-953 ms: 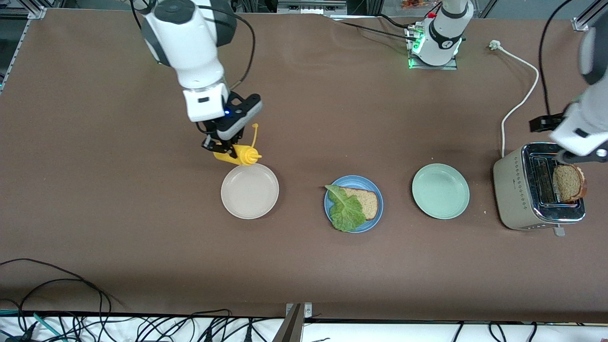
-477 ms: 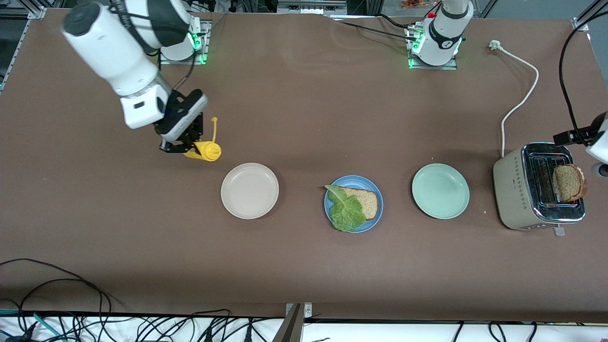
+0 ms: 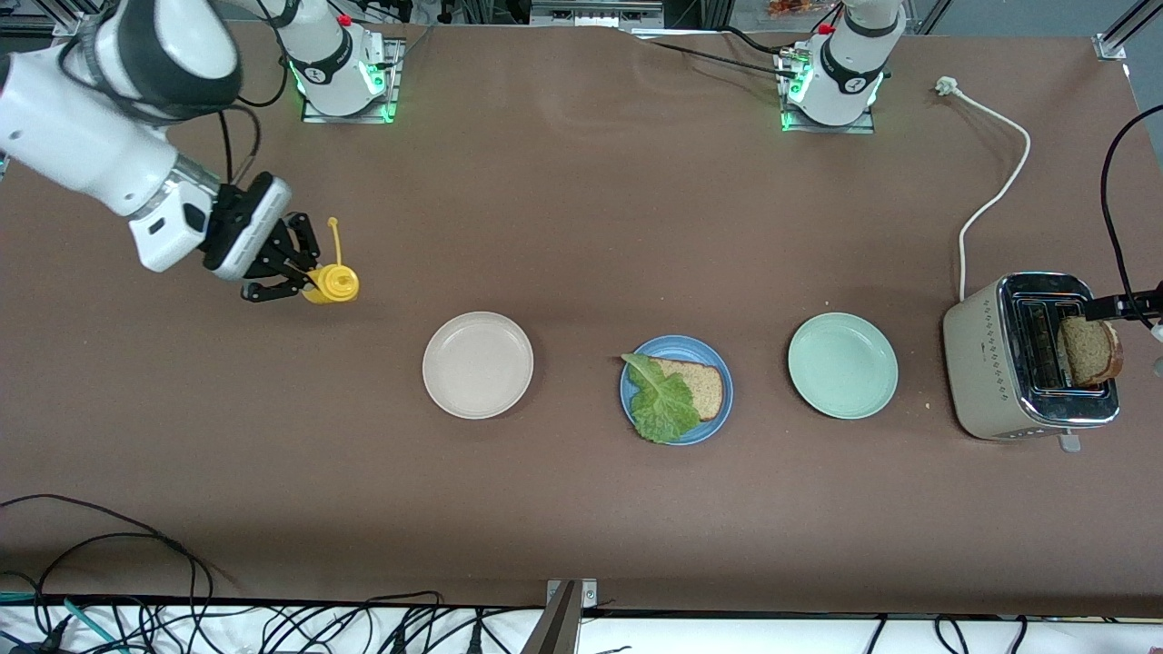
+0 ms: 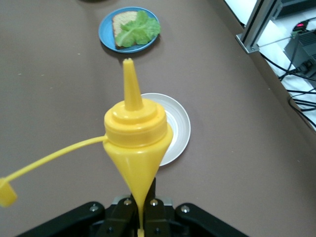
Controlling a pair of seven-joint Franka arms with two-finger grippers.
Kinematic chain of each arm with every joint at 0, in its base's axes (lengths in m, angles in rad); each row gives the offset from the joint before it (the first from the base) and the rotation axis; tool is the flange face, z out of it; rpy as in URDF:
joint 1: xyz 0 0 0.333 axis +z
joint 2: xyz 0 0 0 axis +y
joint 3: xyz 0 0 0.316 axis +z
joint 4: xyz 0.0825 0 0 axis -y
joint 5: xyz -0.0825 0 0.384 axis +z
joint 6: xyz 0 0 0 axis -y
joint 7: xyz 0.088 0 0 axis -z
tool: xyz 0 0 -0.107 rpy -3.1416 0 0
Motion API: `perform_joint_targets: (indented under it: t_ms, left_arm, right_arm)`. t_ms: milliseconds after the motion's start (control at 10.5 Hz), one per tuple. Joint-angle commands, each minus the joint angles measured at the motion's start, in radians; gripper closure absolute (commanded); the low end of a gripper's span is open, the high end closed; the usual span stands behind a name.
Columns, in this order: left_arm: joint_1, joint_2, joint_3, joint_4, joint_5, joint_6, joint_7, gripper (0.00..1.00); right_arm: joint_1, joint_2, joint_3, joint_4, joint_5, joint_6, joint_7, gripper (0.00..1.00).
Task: Make sandwich in blue plate with both arms
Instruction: 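Carry the mustard bottle back beside the white plate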
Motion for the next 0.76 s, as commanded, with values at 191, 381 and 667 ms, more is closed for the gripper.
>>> perform_joint_targets:
  t_ms: [191,381,667]
  left_arm:
    - [0.080,0.087,-0.012,0.041,-0.101,0.083,0.161,0.03]
    - [0.087,0.090,-0.010,0.041,-0.107,0.097,0.163,0.04]
    - [0.089,0.098,-0.010,0.041,-0.104,0.097,0.164,0.31]
  right_arm:
    - [-0.053,0.139,-0.157,-0.002,0.358,-0.238,-0.522,1.00]
    - [-0.079,0.202,-0.180,-0.002,0.440,-0.303,-0.620,1.00]
    - [-0.100,0.303,-0.217,0.015,0.537,-0.403,-0.778,1.00]
